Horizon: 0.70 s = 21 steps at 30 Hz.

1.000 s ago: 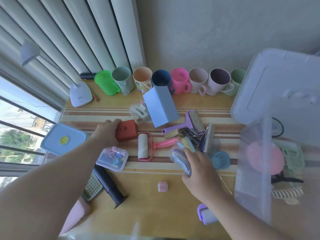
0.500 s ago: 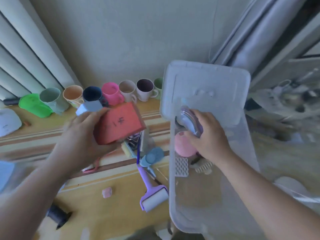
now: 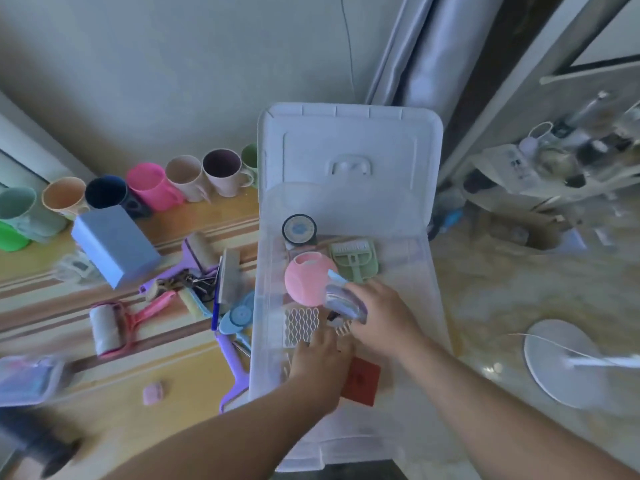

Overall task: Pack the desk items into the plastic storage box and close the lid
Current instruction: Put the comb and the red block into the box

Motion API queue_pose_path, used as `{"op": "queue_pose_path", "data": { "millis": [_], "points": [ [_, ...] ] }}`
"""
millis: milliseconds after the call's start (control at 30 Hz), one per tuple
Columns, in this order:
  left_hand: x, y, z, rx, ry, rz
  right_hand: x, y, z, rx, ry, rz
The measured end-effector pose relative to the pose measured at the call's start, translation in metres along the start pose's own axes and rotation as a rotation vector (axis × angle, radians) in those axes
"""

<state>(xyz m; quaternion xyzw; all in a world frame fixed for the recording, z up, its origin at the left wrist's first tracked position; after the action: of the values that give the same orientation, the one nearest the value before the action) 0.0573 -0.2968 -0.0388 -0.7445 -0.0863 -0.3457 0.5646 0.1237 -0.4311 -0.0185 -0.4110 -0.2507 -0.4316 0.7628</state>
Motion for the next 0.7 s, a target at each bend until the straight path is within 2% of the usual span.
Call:
{"op": "queue_pose_path", "data": {
  "millis": [167, 367, 500, 633, 700],
  "points": [
    [-0.02, 0.022, 0.001, 0.063, -0.027, 0.009, -0.031, -0.005, -0.004, 0.026, -0.048, 0.023],
    [-0.038, 0.014, 0.01, 0.151, -0.057, 0.295, -0.044, -0.004, -0.013, 0.018, -0.142, 0.012],
    [-0.026, 0.009, 0.013, 0.196, 0.066, 0.323, -0.052, -0.008, -0.004, 0.079, -0.164, -0.006],
    [-0.019, 0.0, 0.021, 0.116, 0.166, 0.321, -0.054, -0.011, -0.014, -0.204, 0.085, -0.102],
    [-0.019, -0.008, 0.025, 0.08, 0.181, 0.312, -0.053, -0.014, -0.019, -0.321, 0.07, -0.162]
  ]
}}
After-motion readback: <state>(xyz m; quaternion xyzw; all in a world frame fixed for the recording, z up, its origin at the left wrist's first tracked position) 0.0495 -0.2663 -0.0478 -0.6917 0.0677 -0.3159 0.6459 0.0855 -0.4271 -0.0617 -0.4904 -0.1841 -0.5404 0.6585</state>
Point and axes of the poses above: each hand's wrist, its own y-axis towards the middle knuckle, its own x-axis out of the back of the hand, z = x × y, the point moved 4 cm from there along y, towards the middle knuckle, and after that the axes turned 11 degrees about z, right-handed, at the moved point
